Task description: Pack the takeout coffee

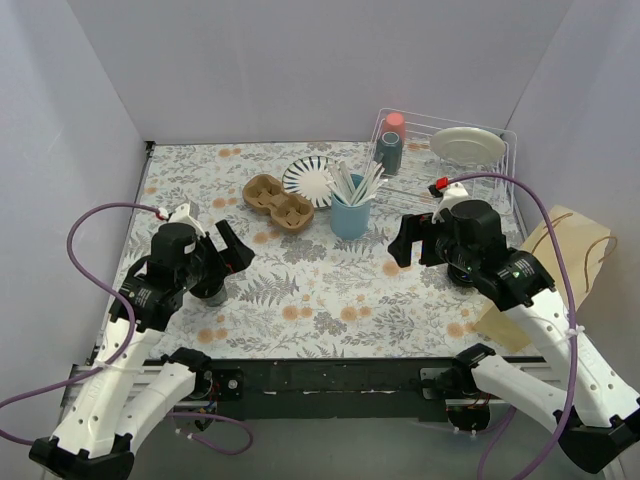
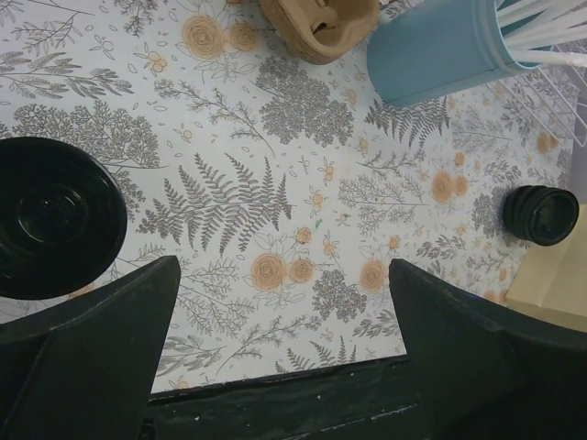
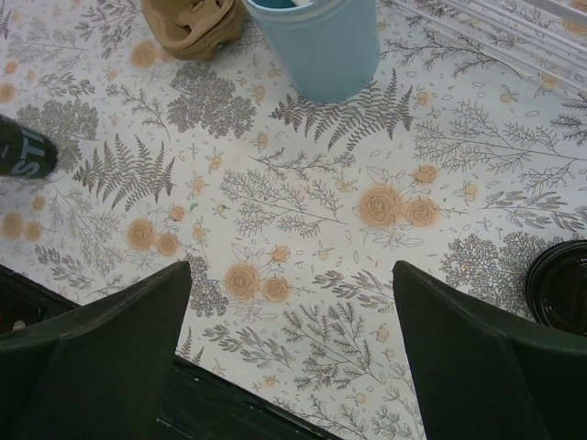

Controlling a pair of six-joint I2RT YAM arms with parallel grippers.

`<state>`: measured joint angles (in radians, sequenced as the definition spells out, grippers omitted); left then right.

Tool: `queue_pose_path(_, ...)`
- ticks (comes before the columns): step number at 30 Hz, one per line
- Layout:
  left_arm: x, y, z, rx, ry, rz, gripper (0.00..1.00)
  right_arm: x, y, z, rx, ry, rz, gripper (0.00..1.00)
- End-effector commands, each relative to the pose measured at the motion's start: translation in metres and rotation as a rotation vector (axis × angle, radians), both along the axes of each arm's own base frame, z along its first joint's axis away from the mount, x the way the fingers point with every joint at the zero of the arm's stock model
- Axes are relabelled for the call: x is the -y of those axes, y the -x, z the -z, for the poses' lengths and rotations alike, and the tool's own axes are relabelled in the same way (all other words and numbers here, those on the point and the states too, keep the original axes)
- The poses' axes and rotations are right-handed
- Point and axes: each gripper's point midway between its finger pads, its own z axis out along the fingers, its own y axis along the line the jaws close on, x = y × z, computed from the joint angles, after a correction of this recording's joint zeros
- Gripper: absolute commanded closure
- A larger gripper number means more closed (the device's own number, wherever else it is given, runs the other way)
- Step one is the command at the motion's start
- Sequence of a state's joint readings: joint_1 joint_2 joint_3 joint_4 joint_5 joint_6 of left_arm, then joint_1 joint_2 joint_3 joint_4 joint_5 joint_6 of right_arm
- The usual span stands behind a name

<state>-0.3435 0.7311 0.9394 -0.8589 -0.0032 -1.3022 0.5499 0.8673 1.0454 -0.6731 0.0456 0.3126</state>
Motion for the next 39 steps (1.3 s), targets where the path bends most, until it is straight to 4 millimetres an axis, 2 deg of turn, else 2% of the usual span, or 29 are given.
queue_pose_path(1,-0.015,-0.001,-0.005,0.016,-0.045,-0.068,0.02,-0.001,-0.005,-0.022,0.059,-0.049,0.02,0.01)
queue_pose_path(5,-0.026,-0.006,0.003,-0.01,-0.081,-0.14,0.02,-0.001,-0.004,-0.019,0.055,-0.055,0.026,0.02)
queue_pose_path(9,-0.046,-0.005,0.026,-0.108,-0.168,-0.242,0.04,0.001,-0.002,-0.016,0.055,-0.064,0.037,0.04)
queue_pose_path(12,-0.05,-0.005,0.037,-0.158,-0.2,-0.268,0.08,0.001,0.003,-0.019,0.069,-0.064,0.012,0.05)
queue_pose_path(15,-0.051,-0.008,0.044,-0.187,-0.222,-0.275,0.22,-0.008,0.013,-0.024,0.091,-0.079,-0.082,0.07)
queue_pose_path(16,-0.053,-0.009,0.045,-0.194,-0.23,-0.285,0.3,-0.011,0.016,-0.025,0.098,-0.084,-0.115,0.09)
queue_pose_path(18,-0.053,-0.008,0.053,-0.237,-0.238,-0.308,0.36,-0.02,0.025,-0.027,0.097,-0.103,-0.195,0.12)
queue_pose_path(19,-0.053,-0.009,0.056,-0.246,-0.24,-0.313,0.46,-0.022,0.026,-0.028,0.098,-0.108,-0.207,0.13)
queue_pose_path(20,-0.053,-0.01,0.058,-0.256,-0.241,-0.317,0.5,-0.023,0.028,-0.027,0.094,-0.115,-0.218,0.14)
queue_pose_path(22,-0.054,-0.012,0.066,-0.286,-0.249,-0.34,0.54,-0.024,0.029,-0.027,0.095,-0.121,-0.224,0.16)
queue_pose_path(28,-0.061,-0.031,0.08,-0.304,-0.319,-0.388,0.58,-0.025,0.035,-0.026,0.1,-0.144,-0.241,0.17)
queue_pose_path(33,-0.054,-0.034,0.097,-0.341,-0.316,-0.37,0.68,-0.021,0.037,-0.027,0.109,-0.124,-0.24,0.17)
queue_pose_path(39,-0.053,-0.038,0.102,-0.339,-0.319,-0.368,0.77,-0.02,0.038,-0.026,0.106,-0.119,-0.237,0.17)
